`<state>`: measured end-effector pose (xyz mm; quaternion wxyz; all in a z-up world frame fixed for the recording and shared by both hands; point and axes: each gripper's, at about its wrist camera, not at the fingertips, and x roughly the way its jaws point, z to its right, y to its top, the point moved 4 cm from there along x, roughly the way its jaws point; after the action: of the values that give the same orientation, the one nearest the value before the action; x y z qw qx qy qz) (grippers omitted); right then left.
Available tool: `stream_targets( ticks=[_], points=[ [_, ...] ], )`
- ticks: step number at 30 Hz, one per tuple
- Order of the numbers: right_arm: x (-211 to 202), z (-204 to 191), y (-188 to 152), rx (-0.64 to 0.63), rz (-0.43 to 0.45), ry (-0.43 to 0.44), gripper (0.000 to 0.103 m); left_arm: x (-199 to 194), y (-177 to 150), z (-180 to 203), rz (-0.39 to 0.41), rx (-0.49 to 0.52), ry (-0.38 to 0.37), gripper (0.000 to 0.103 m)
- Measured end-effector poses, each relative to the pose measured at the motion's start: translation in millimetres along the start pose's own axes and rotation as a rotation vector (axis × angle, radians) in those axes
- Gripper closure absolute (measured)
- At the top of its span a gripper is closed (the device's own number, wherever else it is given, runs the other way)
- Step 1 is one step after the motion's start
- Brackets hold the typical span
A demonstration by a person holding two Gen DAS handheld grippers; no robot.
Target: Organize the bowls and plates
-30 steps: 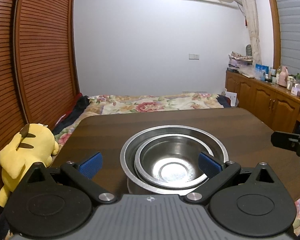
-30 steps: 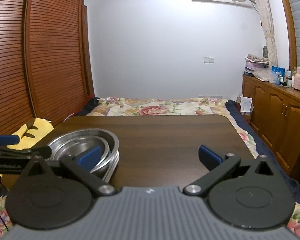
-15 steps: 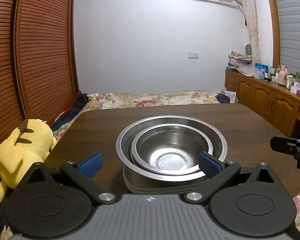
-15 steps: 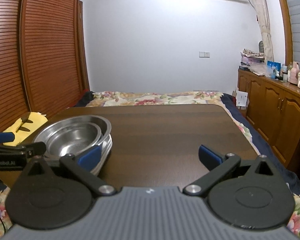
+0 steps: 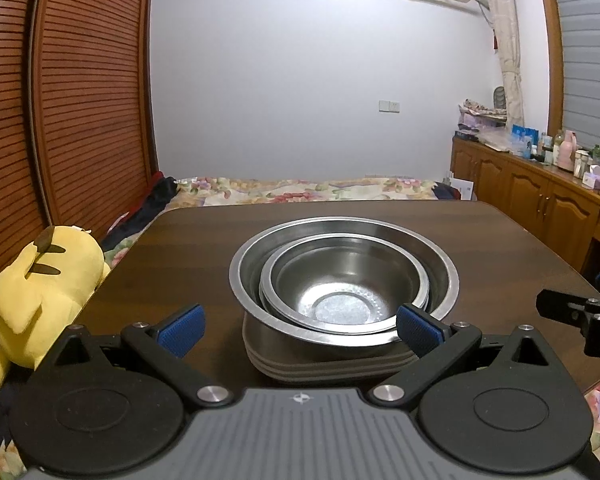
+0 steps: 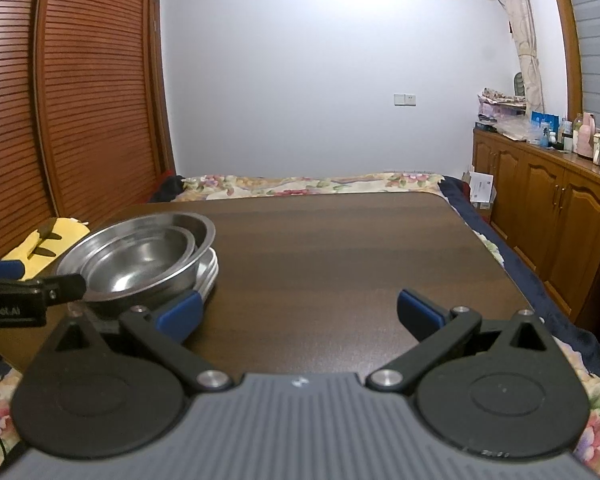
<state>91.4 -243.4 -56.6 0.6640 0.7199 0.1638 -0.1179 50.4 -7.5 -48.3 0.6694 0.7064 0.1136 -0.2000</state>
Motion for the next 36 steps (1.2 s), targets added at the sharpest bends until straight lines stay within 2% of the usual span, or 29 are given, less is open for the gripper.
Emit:
stream_targets(
  ticks=[36],
  points=[
    [0.5,-0.1,0.9,0.002,-0.001,0.003,0.000,-0.2,-1.1,-1.3,-0.001,-0.004,0.001,0.000]
  ],
)
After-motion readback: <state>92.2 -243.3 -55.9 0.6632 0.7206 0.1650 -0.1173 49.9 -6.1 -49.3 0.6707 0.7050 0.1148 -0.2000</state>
